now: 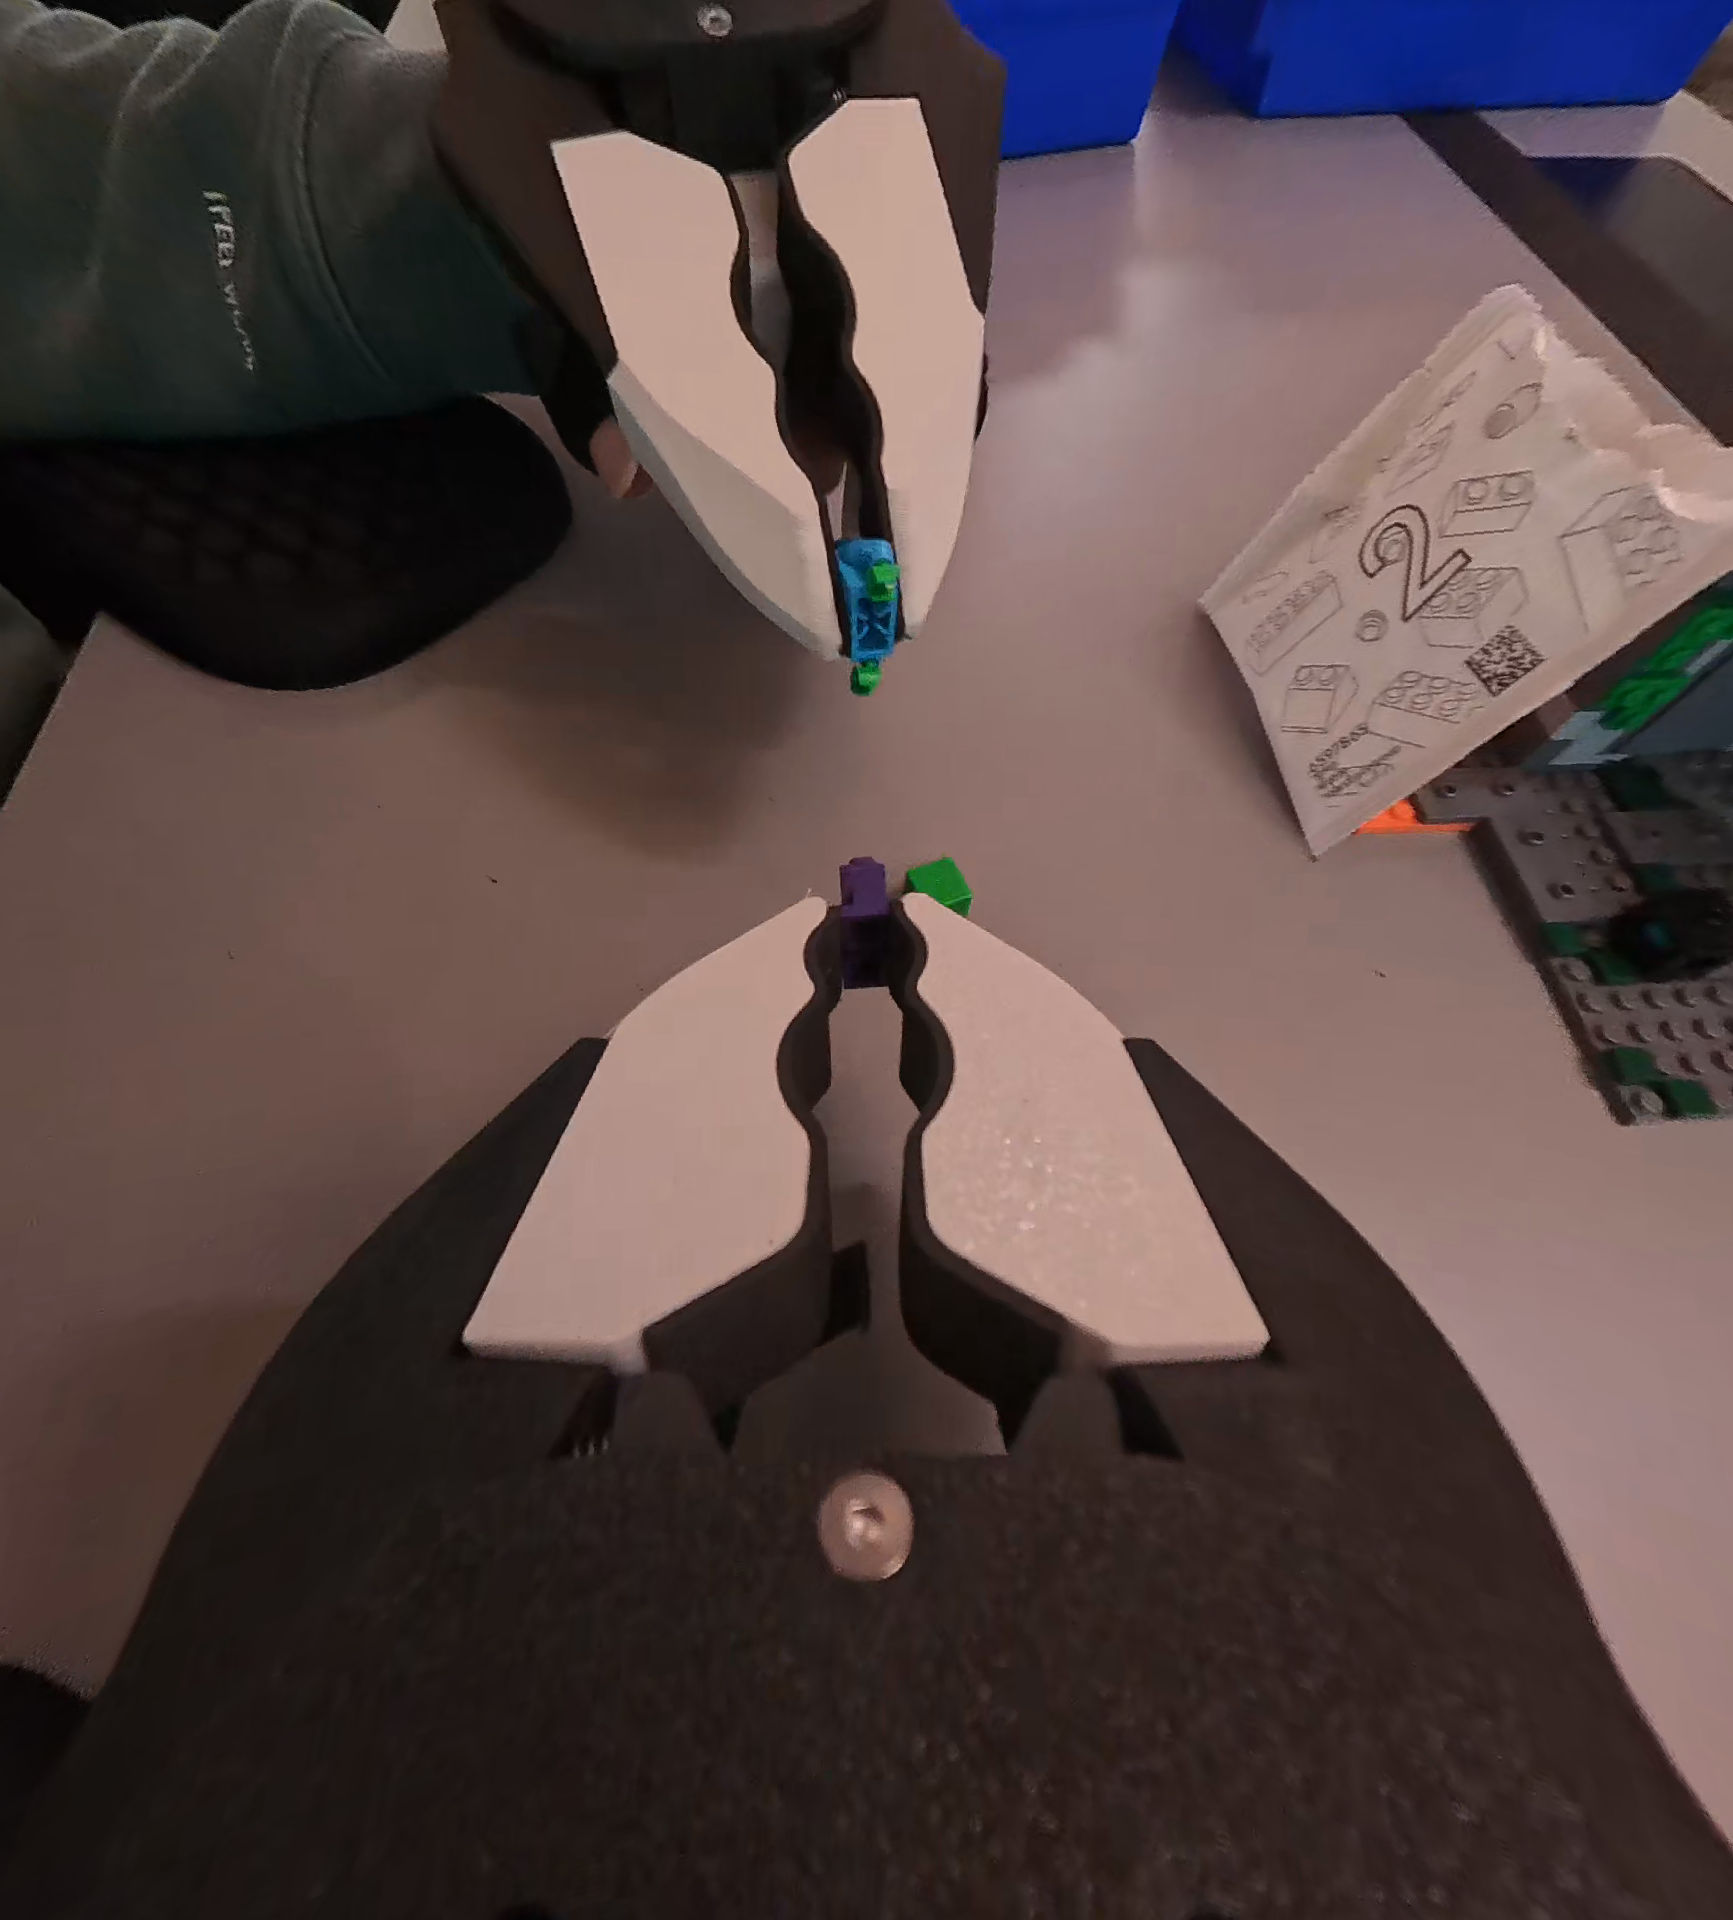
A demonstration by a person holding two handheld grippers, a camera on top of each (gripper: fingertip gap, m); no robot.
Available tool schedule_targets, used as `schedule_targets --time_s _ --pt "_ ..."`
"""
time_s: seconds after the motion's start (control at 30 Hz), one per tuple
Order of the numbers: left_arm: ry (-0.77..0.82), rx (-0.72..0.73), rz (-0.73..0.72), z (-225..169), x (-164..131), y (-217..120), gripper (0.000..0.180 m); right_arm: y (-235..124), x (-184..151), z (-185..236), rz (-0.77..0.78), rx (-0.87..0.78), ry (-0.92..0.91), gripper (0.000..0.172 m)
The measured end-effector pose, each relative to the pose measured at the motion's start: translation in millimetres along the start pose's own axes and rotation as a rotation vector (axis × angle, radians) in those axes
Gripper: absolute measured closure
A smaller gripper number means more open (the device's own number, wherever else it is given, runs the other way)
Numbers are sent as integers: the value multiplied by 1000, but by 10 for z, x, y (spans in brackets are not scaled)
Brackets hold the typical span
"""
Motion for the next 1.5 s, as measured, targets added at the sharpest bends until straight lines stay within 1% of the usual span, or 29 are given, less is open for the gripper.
schedule_targets --time_s 0.07,0.17,0.3,0.4,0.57,0.67,0.8,1.0,1.1,1.2,1.33,1.43,1.5 --pt "-4 8 6 11 -14 3 173 18 15 13 -8 6 1 164" --pt "-3 23 19 24 -39 16 173 33 39 29 -23 14 11 157" --pt "0 27 43 25 -79 51 173 43 56 52 -27 22 5 154" --pt "7 30 61 19 -107 76 173 46 59 55 -29 25 13 147" --pt "17 -12 79 -42 -134 116 172 90 43 62 -2 26 17 138" --pt "28 -89 96 -150 -149 158 169 132 65 92 0 33 1 138" --pt "68 -78 170 -183 -229 218 169 130 104 96 -32 36 7 138" --pt "61 -57 163 -155 -224 194 167 73 96 62 -36 18 9 138" --pt "63 -19 159 -117 -224 173 167 -29 63 -24 -23 -35 17 138" --pt "51 37 143 -42 -205 149 166 -205 -4 -168 -3 -131 39 140" --pt "51 66 163 -11 -226 161 159 -413 -59 -304 -9 -208 84 142" --pt "67 58 191 -39 -255 186 153 -418 -112 -287 32 -169 96 142" --pt "77 48 208 -64 -272 197 151 -353 -165 -195 81 -78 99 142"
Point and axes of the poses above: each gripper's, where its closed fingertips meet, y out along the fingers, x out of its top, z = x × y across the jaws, the point moved 6 cm from there along -y, back along the fingers, and after that the axes turned 15 degrees about -y, right-handed, at the moved point
